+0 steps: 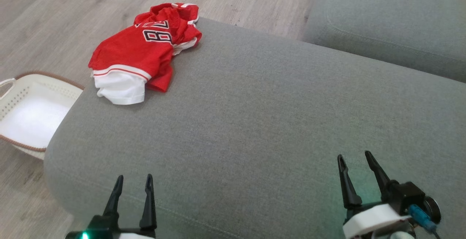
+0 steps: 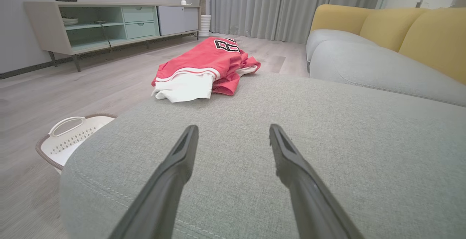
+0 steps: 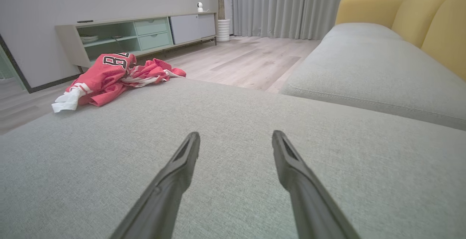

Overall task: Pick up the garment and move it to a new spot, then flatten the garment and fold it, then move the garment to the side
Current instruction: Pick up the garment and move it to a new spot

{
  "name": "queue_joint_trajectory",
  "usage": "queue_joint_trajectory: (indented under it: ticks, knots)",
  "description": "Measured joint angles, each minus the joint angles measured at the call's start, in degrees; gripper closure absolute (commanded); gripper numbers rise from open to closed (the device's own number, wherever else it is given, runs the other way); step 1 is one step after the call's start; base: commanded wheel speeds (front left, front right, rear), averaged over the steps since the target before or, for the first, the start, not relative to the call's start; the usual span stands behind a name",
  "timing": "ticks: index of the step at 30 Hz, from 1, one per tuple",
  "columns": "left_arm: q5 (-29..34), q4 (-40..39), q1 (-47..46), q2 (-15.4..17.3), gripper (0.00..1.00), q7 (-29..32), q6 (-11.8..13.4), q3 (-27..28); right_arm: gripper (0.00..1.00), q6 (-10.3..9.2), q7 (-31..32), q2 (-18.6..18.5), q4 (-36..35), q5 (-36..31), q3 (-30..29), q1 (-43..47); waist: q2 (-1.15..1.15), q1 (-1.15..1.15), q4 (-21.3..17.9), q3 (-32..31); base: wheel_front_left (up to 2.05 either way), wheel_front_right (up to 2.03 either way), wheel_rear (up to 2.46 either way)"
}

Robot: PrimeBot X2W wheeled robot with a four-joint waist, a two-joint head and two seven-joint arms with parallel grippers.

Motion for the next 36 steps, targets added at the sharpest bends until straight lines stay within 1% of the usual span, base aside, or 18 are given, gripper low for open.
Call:
queue_joint_trajectory:
  ticks: [5,8,10,13,18,22,24,27,29,32,36]
  knots:
    - [0.0,-0.34,0.0,0.0,0.0,0.0,0.07,0.43,0.0,0.0,0.0,0.0,0.03,-0.01,0.44,-0.79,0.0,0.01,0.3,0.45,0.0,0.0,0.0]
    - [-0.49,-0.75,0.0,0.02,0.0,0.0,0.58,0.92,0.0,0.0,0.0,0.0,0.03,-0.04,0.55,-0.79,0.0,0.01,0.0,0.68,0.0,0.0,0.0]
    - [-1.09,-2.35,-0.02,0.19,0.0,0.0,1.01,2.33,0.0,0.0,0.0,0.0,0.02,-0.07,0.31,-0.78,0.0,0.01,-0.18,0.88,0.0,0.0,0.0]
    - [-2.34,-5.89,-0.67,1.66,0.0,-0.08,1.04,5.24,0.0,0.0,0.0,-0.01,-0.09,-0.78,-0.73,-0.73,0.0,0.0,-0.41,1.43,0.0,0.0,0.0]
    - [-2.52,-10.85,-6.85,7.76,0.0,1.1,0.9,8.8,0.0,0.0,0.0,-0.01,-1.46,-2.4,-1.16,-0.74,0.0,0.0,-0.78,3.42,0.0,0.0,0.0]
    - [-2.01,-14.19,-16.34,13.01,0.0,4.36,0.19,11.0,0.0,0.0,0.05,-0.01,-2.81,-4.49,-1.62,-2.22,0.0,0.01,-1.71,6.38,0.0,0.0,0.0]
    - [-1.99,-14.32,-21.12,15.15,0.0,6.27,-0.8,11.47,0.0,0.01,0.34,-0.02,-4.09,-5.68,-2.14,-3.91,0.0,0.01,-2.35,8.11,0.0,0.0,0.0]
    - [-2.19,-12.46,-27.22,17.84,0.0,8.93,-2.38,11.62,0.0,0.0,1.65,-0.1,-6.21,-7.78,-2.46,-6.4,0.0,0.01,-3.45,11.01,0.0,0.0,0.0]
    - [-4.39,-9.31,-31.28,18.22,0.0,10.49,-3.53,11.71,0.0,0.01,2.46,-0.12,-7.21,-8.82,-2.47,-7.79,0.0,0.01,-4.29,13.05,0.0,0.0,0.0]
    - [-6.06,-3.05,-36.99,19.38,0.0,12.48,-4.64,11.44,0.0,0.01,3.26,-0.22,-8.91,-9.94,-2.49,-9.84,0.0,0.01,-5.69,16.21,0.0,0.0,0.0]
    - [-9.22,7.36,-43.07,19.26,0.0,13.77,-5.16,10.78,0.0,0.01,4.15,-0.27,-10.42,-10.95,-2.37,-12.59,0.0,0.02,-7.56,20.32,0.0,0.0,0.0]
